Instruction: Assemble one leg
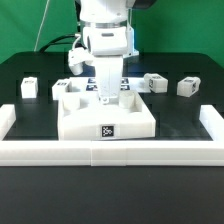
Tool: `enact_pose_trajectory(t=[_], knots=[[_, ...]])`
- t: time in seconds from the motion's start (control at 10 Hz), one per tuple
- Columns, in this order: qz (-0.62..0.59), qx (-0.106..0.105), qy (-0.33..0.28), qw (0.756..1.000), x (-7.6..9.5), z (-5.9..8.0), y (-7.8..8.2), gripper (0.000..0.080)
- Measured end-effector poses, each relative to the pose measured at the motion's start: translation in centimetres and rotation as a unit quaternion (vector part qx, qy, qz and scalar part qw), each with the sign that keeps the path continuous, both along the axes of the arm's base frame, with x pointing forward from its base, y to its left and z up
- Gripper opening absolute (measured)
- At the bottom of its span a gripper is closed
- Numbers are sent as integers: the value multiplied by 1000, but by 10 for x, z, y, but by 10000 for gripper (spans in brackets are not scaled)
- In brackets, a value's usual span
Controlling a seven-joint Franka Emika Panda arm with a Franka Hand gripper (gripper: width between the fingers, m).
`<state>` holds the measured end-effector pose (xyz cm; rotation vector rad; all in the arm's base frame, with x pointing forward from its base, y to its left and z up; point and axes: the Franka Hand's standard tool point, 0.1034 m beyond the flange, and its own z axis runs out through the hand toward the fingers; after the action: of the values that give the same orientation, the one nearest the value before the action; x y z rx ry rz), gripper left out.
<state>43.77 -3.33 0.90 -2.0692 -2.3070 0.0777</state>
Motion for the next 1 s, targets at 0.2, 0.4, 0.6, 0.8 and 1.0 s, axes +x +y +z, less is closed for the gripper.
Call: enact_pose_trajectory(t=[0.2, 0.4, 0.6, 0.8, 1.0], knots=[[-22, 1, -2, 1000, 2, 0, 14, 60], [-45, 3, -7, 999, 9, 1, 42, 60], [-58, 8, -14, 998, 23, -1, 73, 60], [-57, 13, -18, 998, 42, -1, 96, 60], [-51, 16, -19, 998, 52, -1, 105, 60]])
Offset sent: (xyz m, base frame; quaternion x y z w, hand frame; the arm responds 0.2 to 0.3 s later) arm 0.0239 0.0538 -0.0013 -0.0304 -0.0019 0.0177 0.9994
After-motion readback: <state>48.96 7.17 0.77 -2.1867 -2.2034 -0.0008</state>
